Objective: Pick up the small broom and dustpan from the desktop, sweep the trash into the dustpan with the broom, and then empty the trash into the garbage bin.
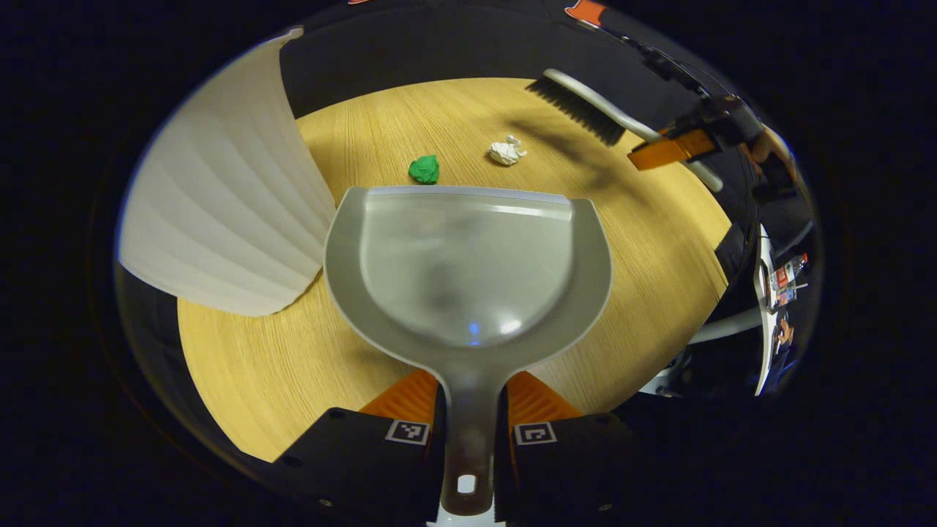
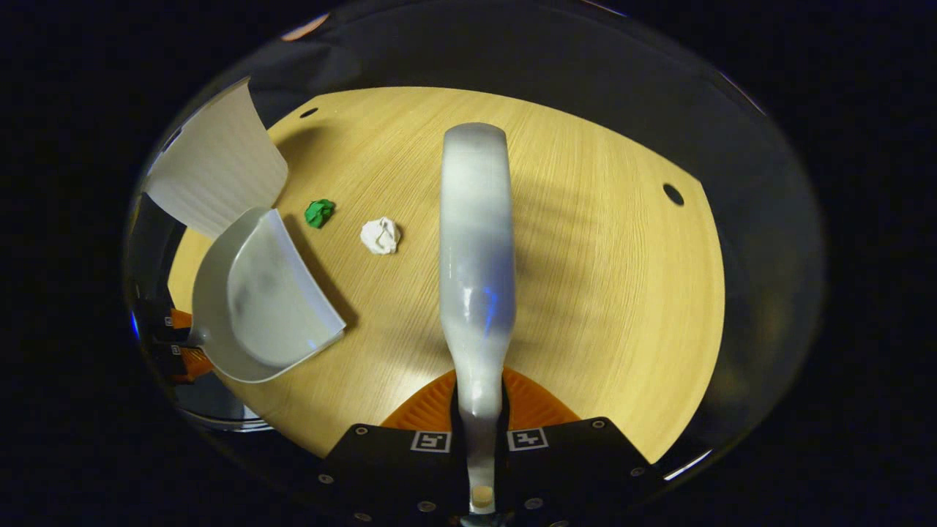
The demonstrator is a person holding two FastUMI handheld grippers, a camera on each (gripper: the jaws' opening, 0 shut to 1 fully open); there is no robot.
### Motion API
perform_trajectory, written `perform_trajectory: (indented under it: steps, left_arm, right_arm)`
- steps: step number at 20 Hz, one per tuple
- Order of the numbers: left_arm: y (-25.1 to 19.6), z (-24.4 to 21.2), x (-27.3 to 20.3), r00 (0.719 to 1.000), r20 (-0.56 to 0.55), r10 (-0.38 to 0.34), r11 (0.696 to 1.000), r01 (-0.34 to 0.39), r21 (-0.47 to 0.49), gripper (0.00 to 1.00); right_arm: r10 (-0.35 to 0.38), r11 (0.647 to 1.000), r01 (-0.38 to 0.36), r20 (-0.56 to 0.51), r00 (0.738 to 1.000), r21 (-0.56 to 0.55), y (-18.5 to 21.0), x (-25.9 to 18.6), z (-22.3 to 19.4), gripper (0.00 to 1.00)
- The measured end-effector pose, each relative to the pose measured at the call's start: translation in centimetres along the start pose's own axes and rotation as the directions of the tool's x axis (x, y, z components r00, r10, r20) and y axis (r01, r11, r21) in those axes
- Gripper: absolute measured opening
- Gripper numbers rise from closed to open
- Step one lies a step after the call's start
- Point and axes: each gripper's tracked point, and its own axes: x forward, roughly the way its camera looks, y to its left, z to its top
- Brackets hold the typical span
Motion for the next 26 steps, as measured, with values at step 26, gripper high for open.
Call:
perform_trajectory:
  steps: [26]
  left_arm:
    - [0.4,0.6,0.3,0.999,-0.036,-0.036,0.989,0.041,0.139,0.28]
  right_arm:
    - [0.226,0.908,-0.290,-0.231,0.946,-0.302,5.0,3.3,4.9,0.13]
